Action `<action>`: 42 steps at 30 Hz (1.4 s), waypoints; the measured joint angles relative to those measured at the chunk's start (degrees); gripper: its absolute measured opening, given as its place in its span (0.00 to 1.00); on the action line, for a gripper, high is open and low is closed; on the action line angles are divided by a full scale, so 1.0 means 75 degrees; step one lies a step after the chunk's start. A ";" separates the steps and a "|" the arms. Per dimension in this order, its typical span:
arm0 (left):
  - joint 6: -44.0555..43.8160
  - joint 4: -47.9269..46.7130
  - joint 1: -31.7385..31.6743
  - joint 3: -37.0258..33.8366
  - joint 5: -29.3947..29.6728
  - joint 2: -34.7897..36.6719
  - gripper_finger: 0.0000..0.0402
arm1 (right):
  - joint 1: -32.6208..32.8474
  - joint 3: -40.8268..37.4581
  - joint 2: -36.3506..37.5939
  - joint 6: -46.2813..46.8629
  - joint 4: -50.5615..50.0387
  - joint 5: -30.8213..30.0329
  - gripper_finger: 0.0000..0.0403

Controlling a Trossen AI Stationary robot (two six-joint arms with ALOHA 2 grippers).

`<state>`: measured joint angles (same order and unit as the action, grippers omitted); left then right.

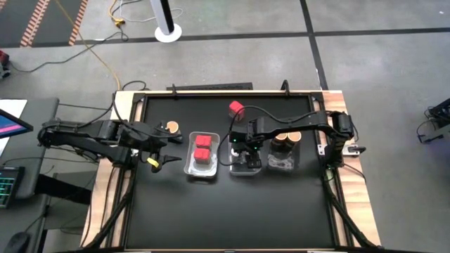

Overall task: Sort spices by type
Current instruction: Put the brown seasoning bottle into the black bin

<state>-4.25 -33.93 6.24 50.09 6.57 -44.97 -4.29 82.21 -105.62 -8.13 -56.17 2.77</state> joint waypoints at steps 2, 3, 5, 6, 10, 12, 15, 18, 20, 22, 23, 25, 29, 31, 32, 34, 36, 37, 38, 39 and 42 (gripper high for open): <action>0.0000 0.0000 0.0000 0.0000 0.0000 0.0000 0.73 | 0.0000 0.0000 0.0000 -0.0100 -0.0044 0.0050 0.62; 0.0000 -0.0003 0.0000 0.0000 0.0000 0.0000 0.73 | 0.0001 0.0000 0.0000 -0.0111 -0.0046 0.0053 0.62; 0.0000 -0.0003 0.0000 0.0000 0.0000 0.0000 0.73 | 0.0012 0.0000 0.0000 -0.0127 -0.0029 0.0053 0.62; 0.0000 -0.0003 0.0000 0.0000 0.0000 0.0000 0.73 | 0.0017 0.0000 0.0000 -0.0126 -0.0029 0.0049 0.62; 0.0000 -0.0006 0.0000 0.0000 0.0000 0.0000 0.73 | 0.0017 0.0000 0.0000 -0.0141 -0.0029 0.0043 0.62; 0.0000 -0.0006 0.0000 0.0000 0.0000 0.0000 0.73 | -0.0011 0.0000 0.0000 -0.0186 -0.0029 0.0040 0.62; 0.0000 -0.0006 -0.0001 0.0000 0.0000 0.0000 0.73 | -0.0058 0.0000 0.0000 -0.0186 -0.0014 0.0031 0.62; 0.0000 -0.0009 -0.0002 0.0000 0.0000 0.0000 0.73 | -0.0106 0.0003 0.0000 -0.0173 0.0070 -0.0001 0.62; 0.0000 -0.0012 -0.0003 0.0000 0.0000 0.0000 0.73 | -0.0149 0.0003 0.0000 -0.0114 0.0135 -0.0009 0.62; 0.0000 -0.0015 -0.0003 0.0000 0.0000 0.0000 0.73 | -0.0151 0.0003 0.0000 -0.0072 0.0194 -0.0007 0.64; 0.0000 -0.0017 -0.0001 0.0000 0.0000 0.0000 0.73 | -0.0150 0.0003 0.0000 -0.0069 0.0202 -0.0007 0.65; 0.0000 -0.0017 0.0000 0.0000 0.0000 0.0000 0.73 | -0.0149 0.0003 0.0000 -0.0069 0.0196 -0.0004 0.67; 0.0000 -0.0020 0.0000 0.0000 0.0000 0.0000 0.73 | -0.0149 0.0003 0.0000 -0.0115 0.0160 0.0001 0.75; 0.0000 -0.0017 -0.0003 0.0000 0.0000 0.0000 0.73 | -0.0149 0.0003 0.0000 -0.0173 0.0151 0.0001 0.78; 0.0000 -0.0017 -0.0002 0.0000 0.0000 0.0000 0.73 | -0.0149 0.0003 0.0000 -0.0184 0.0152 0.0002 0.80; 0.0000 -0.0018 0.0000 0.0000 0.0000 0.0000 0.73 | -0.0149 0.0009 0.0000 -0.0186 0.0141 0.0003 0.82; 0.0000 -0.0017 -0.0003 0.0000 0.0000 0.0000 0.73 | -0.0149 0.0099 0.0000 -0.0189 -0.0044 0.0005 0.83; 0.0000 -0.0017 -0.0001 0.0000 0.0000 0.0000 0.73 | -0.0149 0.0174 0.0000 -0.0203 -0.0153 0.0005 0.84; 0.0000 -0.0017 -0.0003 0.0000 0.0000 0.0000 0.73 | -0.0149 0.0248 0.0000 -0.0209 -0.0217 0.0002 0.84; 0.0002 -0.0017 -0.0003 0.0000 0.0000 0.0000 0.73 | -0.0149 0.0331 0.0003 -0.0209 -0.0269 0.0002 0.84; 0.0047 -0.0017 -0.0001 0.0000 0.0001 -0.0001 0.73 | -0.0149 0.0606 0.0003 -0.0230 -0.0415 0.0002 0.84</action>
<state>-3.90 -34.06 6.23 50.09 6.58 -44.98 -5.41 86.76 -105.60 -9.85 -59.28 2.79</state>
